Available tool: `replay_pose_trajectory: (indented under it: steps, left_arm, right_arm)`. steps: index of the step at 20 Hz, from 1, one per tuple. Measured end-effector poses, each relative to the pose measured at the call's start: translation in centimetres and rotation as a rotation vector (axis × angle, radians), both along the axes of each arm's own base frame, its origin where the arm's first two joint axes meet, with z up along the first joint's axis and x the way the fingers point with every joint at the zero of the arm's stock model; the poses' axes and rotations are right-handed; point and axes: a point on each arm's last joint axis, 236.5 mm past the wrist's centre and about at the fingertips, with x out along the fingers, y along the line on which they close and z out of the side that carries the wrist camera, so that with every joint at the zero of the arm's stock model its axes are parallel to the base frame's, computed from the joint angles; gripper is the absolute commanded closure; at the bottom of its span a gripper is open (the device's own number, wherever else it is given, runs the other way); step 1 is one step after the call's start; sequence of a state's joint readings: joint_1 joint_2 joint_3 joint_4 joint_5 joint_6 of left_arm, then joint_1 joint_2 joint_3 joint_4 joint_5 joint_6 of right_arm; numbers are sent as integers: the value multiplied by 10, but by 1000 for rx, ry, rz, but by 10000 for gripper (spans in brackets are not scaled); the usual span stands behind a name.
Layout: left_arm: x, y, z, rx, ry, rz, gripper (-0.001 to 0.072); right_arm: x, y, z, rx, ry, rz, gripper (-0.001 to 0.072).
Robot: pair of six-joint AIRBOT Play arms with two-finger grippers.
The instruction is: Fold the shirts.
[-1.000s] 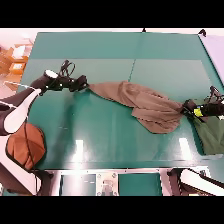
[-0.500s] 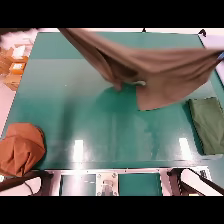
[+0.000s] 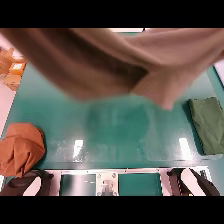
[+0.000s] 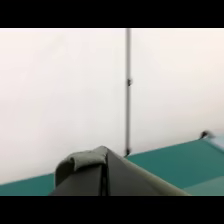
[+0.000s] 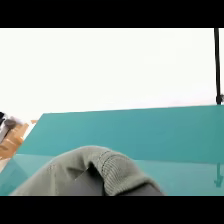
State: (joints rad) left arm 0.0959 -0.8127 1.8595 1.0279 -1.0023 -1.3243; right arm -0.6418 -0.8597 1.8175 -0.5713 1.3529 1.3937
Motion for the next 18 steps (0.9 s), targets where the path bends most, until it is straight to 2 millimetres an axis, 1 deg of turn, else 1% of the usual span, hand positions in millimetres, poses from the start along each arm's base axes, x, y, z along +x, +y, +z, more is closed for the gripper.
replay_pose_trajectory:
  steps: [1,2,3,5,7,8,9,10,12,13,14,15,16,17,18]
  left_arm:
    - [6,6,-8,14,33,27,682]
    - [16,10,-21,28,81,43,682]
    - [31,14,-34,34,132,53,682]
    - [73,23,-76,53,272,70,682]
    - [122,24,-127,57,427,47,682]
    - [146,23,-157,55,508,25,682]
    - [173,21,-194,51,602,2,681]
    - [194,19,-229,44,686,-25,681]
    - [236,11,-305,11,841,-89,681]
    - [252,7,-346,-7,918,-121,681]
    - [265,2,-378,-33,970,-151,681]
    - [278,-5,-408,-65,1010,-178,681]
    - [287,-10,-436,-85,1049,-196,680]
    - [294,-15,-459,-106,1079,-212,678]
    - [299,-19,-473,-128,1090,-221,510]
  right_arm:
    - [0,0,-2,4,4,2,694]
    - [3,-1,-8,16,17,6,694]
    - [9,-1,-16,32,37,17,694]
    - [27,-3,-46,84,94,46,694]
    - [53,-5,-90,154,168,67,694]
    - [69,-7,-119,193,215,71,694]
    - [84,-9,-147,228,258,66,694]
    - [99,-11,-180,261,308,58,694]
    - [131,-15,-254,318,416,21,694]
    - [144,-18,-290,335,470,-2,694]
    - [156,-21,-325,350,523,-27,694]
    - [167,-24,-360,365,576,-53,694]
    - [177,-28,-392,377,625,-78,693]
    - [185,-31,-417,386,665,-96,693]
    - [193,-34,-438,392,697,-112,683]
